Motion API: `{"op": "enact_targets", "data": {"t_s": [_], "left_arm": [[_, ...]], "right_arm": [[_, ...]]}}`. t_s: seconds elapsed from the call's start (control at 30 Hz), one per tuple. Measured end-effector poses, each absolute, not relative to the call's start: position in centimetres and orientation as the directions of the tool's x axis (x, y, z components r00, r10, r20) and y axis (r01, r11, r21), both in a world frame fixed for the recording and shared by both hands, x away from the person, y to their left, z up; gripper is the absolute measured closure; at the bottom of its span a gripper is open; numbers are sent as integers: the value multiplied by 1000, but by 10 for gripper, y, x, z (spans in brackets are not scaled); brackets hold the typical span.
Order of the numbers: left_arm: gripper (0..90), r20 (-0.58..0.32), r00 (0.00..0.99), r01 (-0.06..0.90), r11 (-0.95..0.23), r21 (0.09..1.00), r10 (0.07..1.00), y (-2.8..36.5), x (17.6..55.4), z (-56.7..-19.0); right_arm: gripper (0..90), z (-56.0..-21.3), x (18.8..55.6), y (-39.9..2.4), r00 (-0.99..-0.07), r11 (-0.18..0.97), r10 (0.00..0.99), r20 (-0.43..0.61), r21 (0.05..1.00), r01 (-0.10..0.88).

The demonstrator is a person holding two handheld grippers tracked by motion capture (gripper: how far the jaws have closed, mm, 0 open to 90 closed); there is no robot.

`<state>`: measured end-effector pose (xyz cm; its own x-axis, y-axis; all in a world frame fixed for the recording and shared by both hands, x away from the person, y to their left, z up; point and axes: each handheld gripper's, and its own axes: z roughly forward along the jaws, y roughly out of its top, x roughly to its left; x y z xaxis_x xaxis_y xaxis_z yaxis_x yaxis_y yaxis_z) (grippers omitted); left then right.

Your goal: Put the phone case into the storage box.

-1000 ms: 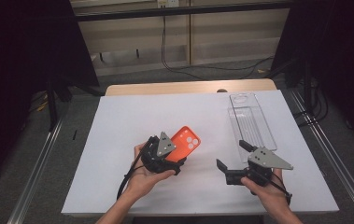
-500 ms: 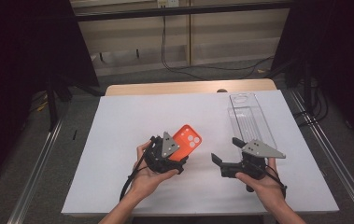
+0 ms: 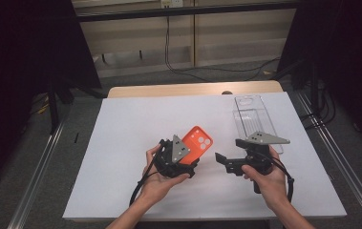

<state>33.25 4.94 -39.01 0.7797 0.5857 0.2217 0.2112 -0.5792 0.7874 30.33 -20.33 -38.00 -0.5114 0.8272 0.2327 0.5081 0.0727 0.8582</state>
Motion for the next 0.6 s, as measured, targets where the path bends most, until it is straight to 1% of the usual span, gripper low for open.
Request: {"op": "enact_targets", "data": {"t_s": [0.17,0.23,0.33,0.43,0.5,0.53,0.6], "left_arm": [[164,238,773,198,-579,791,588,47,331,-392],[164,248,769,196,-586,786,590,46,331,-393],[164,266,765,186,-597,781,586,46,330,-395],[164,271,763,189,-604,774,587,43,330,-399],[164,280,763,186,-612,768,583,41,329,-403],[164,283,762,185,-614,768,583,40,329,-405],[164,289,760,181,-617,766,582,38,328,-408]], "right_arm": [[93,-378,309,-199,-500,76,826,262,826,559],[93,-378,310,-195,-515,100,823,240,832,546],[99,-377,314,-192,-530,97,812,247,837,538],[108,-377,316,-190,-524,96,814,249,832,546],[133,-378,317,-188,-514,100,823,242,829,551],[136,-380,318,-187,-510,118,828,233,817,565],[131,-382,318,-187,-503,116,831,239,809,577]]}}
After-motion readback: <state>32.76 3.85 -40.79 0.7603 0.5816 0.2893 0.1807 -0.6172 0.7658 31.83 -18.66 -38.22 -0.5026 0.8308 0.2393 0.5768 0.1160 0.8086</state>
